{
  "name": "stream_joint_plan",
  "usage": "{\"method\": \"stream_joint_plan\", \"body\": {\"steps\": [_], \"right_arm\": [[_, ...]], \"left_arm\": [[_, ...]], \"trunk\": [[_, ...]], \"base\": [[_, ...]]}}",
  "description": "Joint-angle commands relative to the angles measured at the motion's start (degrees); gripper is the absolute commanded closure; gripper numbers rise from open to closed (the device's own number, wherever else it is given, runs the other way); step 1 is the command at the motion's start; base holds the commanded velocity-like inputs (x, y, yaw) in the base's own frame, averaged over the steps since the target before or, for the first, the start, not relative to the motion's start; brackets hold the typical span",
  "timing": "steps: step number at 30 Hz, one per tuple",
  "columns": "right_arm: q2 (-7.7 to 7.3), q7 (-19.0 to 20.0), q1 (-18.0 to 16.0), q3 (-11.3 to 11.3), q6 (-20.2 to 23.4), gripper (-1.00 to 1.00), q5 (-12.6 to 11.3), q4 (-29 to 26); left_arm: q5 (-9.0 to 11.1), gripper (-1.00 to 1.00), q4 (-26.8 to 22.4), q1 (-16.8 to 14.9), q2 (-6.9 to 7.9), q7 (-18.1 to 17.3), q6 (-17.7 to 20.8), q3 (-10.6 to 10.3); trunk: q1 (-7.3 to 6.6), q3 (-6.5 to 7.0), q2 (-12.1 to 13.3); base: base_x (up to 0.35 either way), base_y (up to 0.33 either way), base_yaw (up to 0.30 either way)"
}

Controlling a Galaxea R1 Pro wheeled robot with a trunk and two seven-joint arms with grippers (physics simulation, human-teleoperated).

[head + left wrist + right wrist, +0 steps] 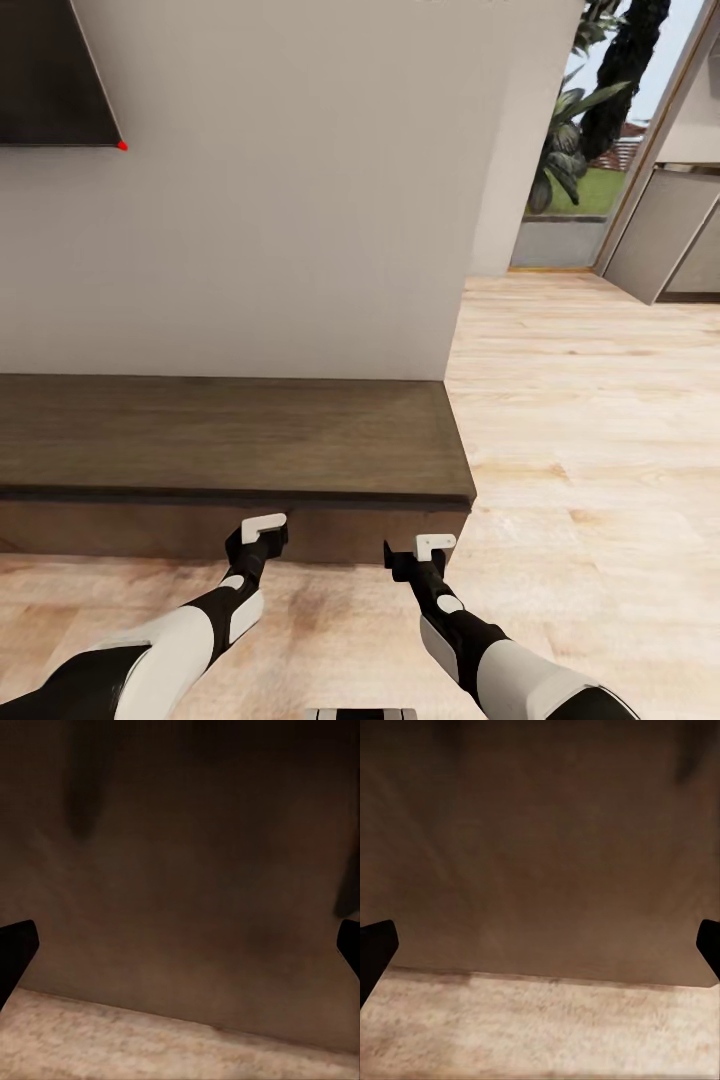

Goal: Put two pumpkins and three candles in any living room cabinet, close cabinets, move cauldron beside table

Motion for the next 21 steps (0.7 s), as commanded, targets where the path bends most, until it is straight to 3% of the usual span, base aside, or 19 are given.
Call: {"method": "stream_joint_plan", "body": {"steps": [1, 12, 21], "right_arm": [[0.0, -0.29, -0.04, 0.5, -0.17, -1.0, -0.41, 0.05], [0.0, -0.29, -0.04, 0.5, -0.17, -1.0, -0.44, 0.05], [0.0, -0.29, -0.04, 0.5, -0.17, -1.0, -0.43, 0.05]], "left_arm": [[-0.33, -1.0, -1.84, -0.07, -0.01, 0.02, -0.2, 0.45], [-0.26, -1.0, -1.84, -0.05, 0.07, -0.02, -0.13, 0.47], [-0.24, -1.0, -1.84, -0.08, 0.07, 0.01, -0.11, 0.45]], "trunk": [[-0.02, -0.04, -0.02], [-0.02, -0.04, -0.02], [-0.02, -0.04, -0.02]], "base": [[-0.007, 0.0, 0.0], [-0.007, 0.0, 0.0], [-0.219, 0.0, 0.0]]}}
